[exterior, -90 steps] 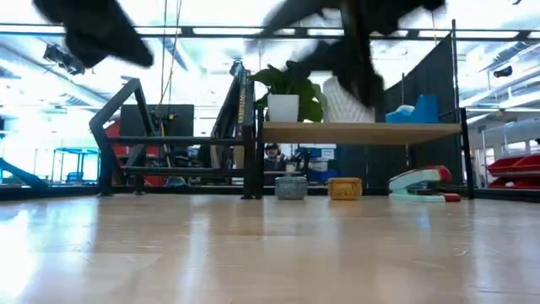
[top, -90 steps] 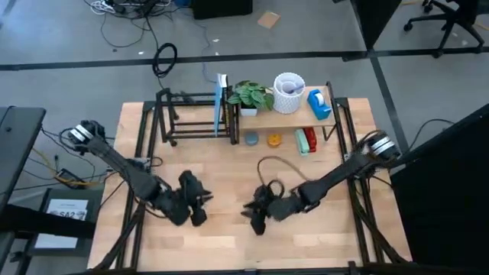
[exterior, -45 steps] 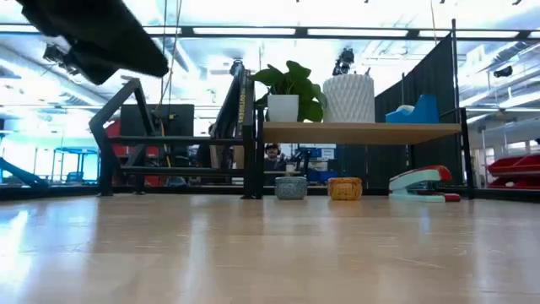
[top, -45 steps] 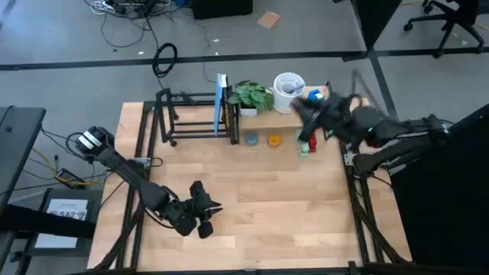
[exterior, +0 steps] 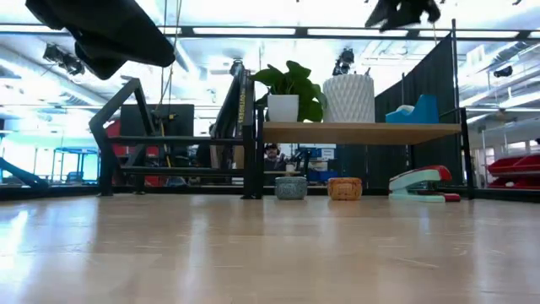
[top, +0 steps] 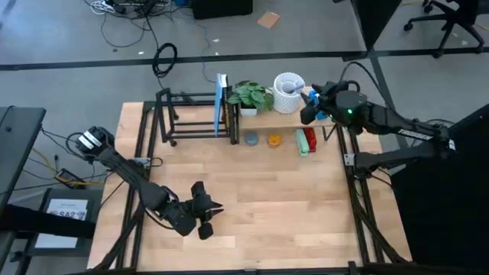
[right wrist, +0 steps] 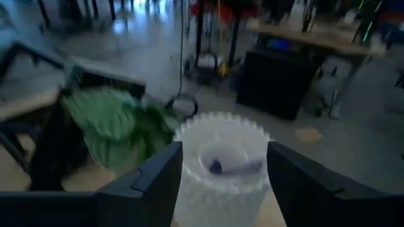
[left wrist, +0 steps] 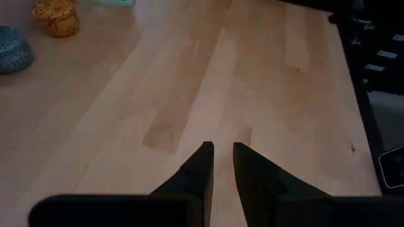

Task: Stock shelves
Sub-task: Remove the purple pen from the white pen organizer on the shelf

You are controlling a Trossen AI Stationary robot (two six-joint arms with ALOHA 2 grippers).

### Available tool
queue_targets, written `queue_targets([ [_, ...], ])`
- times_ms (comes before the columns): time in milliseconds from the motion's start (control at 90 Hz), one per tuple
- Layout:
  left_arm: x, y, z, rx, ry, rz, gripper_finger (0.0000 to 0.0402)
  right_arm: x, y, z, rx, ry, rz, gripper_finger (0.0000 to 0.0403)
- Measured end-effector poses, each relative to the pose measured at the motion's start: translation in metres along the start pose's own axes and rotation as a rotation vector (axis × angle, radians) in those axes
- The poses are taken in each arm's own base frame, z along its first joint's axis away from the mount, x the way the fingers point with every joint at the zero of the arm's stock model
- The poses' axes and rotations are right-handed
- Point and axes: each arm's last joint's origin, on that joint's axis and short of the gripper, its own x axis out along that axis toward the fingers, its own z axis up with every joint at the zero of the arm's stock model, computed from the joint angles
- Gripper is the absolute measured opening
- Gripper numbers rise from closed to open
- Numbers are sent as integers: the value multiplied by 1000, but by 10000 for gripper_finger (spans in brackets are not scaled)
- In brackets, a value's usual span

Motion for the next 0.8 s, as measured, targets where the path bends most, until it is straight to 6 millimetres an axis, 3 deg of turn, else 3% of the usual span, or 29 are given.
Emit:
queue_targets([
  [144,0,0,1,-5,-4,-4,41,16,-13,-11,-5,100,46,189],
  [444,0,-5,8,24,-66,-48,41,34,-26,-21,-81,99,109,161],
  [611,2,-9,20,85,-153,-83,41,44,-28,-32,-178,62,115,148],
  [800,4,-8,30,174,-221,-82,41,50,-30,-28,-165,-52,142,138],
])
